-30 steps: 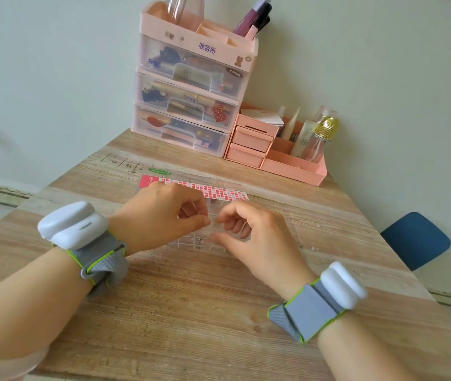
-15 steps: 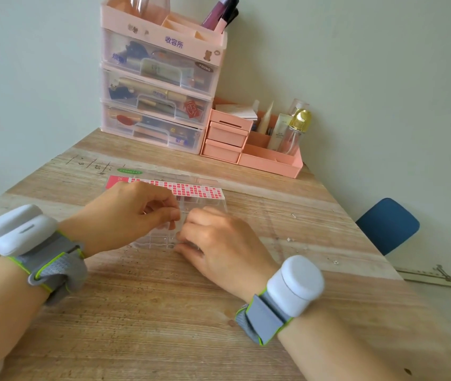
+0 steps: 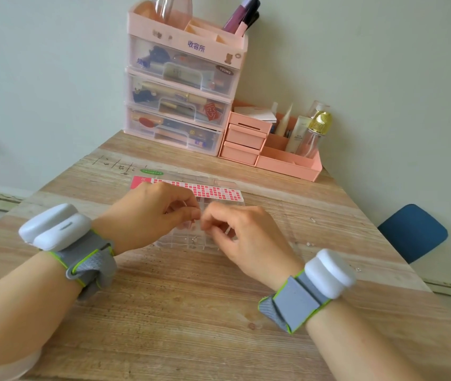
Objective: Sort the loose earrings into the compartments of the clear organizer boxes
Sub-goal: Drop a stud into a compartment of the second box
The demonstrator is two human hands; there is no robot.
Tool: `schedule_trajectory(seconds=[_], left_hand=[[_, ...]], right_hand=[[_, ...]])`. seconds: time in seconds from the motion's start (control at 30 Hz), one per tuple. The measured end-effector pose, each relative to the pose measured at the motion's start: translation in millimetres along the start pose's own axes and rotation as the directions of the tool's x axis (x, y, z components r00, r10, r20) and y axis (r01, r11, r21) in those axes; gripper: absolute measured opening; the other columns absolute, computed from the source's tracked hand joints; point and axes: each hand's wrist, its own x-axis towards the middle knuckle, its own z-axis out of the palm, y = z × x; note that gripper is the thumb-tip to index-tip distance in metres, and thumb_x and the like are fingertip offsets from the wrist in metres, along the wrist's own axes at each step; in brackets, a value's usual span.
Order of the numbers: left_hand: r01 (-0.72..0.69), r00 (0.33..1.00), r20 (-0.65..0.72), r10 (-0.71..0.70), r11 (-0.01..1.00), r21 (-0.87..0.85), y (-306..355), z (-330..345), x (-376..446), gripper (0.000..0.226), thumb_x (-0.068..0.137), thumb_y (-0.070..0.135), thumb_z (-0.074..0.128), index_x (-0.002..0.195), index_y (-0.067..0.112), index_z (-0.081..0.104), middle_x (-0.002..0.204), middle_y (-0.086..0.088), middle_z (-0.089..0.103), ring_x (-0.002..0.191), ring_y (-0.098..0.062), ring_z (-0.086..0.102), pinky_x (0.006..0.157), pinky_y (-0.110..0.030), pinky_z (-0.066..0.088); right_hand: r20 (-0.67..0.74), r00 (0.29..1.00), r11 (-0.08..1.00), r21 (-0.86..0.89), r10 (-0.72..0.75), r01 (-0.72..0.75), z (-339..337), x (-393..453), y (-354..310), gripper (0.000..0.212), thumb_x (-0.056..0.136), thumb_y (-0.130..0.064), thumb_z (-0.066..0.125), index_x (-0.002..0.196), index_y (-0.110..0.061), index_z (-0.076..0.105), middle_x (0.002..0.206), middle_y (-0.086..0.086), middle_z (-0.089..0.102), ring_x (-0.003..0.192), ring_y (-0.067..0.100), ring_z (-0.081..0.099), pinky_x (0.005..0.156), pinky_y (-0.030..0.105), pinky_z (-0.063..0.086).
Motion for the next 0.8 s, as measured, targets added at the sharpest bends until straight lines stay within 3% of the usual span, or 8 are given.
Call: schedule_trajectory(seconds=[0.13, 0.27, 0.5, 0.67, 0.8], left_hand=[[0.009, 1.000, 0.005, -0.009, 1.000, -0.015, 0.9, 0.4, -0.1, 0.009, 0.084, 0.027, 0.059, 0.083, 0.024, 0.068, 0.069, 0.011, 0.068, 0.069, 0.002, 0.063, 0.075, -0.025, 0.054], [0.017, 1.000, -0.001, -0.017, 1.000, -0.011, 0.3, 0.7, -0.6, 0.010, 0.085, 0.027, 0.059, 0.084, 0.023, 0.068, 0.070, 0.010, 0.068, 0.069, -0.001, 0.064, 0.076, -0.031, 0.054], [0.012, 1.000, 0.001, -0.012, 1.000, -0.020, -0.2, 1.4, -0.6, 0.009, 0.085, 0.027, 0.059, 0.080, 0.026, 0.067, 0.067, 0.011, 0.068, 0.066, 0.001, 0.064, 0.074, -0.032, 0.055], [0.009, 1.000, 0.007, -0.009, 1.000, -0.017, 0.4, 1.0, -0.1, 0.010, 0.085, 0.027, 0.059, 0.078, 0.027, 0.066, 0.067, 0.012, 0.068, 0.066, 0.000, 0.063, 0.074, -0.031, 0.054], [-0.002, 1.000, -0.001, 0.002, 1.000, -0.022, -0.2, 1.0, -0.7, 0.009, 0.085, 0.026, 0.059, 0.081, 0.024, 0.067, 0.067, 0.012, 0.068, 0.066, 0.001, 0.064, 0.074, -0.030, 0.054]], right_hand=[[0.008, 1.000, 1.000, 0.006, -0.011, 0.011, 0.6, -2.2, 5.9, 0.029, 0.082, -0.006, 0.055, 0.087, -0.027, 0.074, 0.085, -0.009, 0.069, 0.075, 0.014, 0.063, 0.064, 0.038, 0.051], [0.041, 0.998, 0.999, -0.015, -0.039, 0.040, 1.1, -2.8, 6.5, 0.032, 0.083, -0.006, 0.054, 0.095, -0.028, 0.074, 0.086, -0.008, 0.069, 0.076, 0.015, 0.062, 0.064, 0.038, 0.052], [0.065, 0.994, 0.987, -0.129, -0.084, 0.092, -4.1, -3.8, 2.0, 0.030, 0.080, -0.011, 0.046, 0.088, -0.023, 0.073, 0.088, -0.008, 0.066, 0.077, 0.016, 0.060, 0.061, 0.037, 0.052], [0.072, 0.985, 0.958, -0.231, -0.155, 0.168, -2.8, -6.5, -0.4, 0.033, 0.077, -0.020, 0.043, 0.087, -0.029, 0.073, 0.086, -0.009, 0.063, 0.077, 0.013, 0.059, 0.052, 0.025, 0.046], [0.089, 0.993, 0.992, -0.089, -0.080, 0.088, -6.0, -5.9, -2.2, 0.014, 0.082, -0.022, 0.050, 0.090, -0.028, 0.061, 0.086, -0.012, 0.061, 0.078, 0.013, 0.059, 0.063, 0.037, 0.052]])
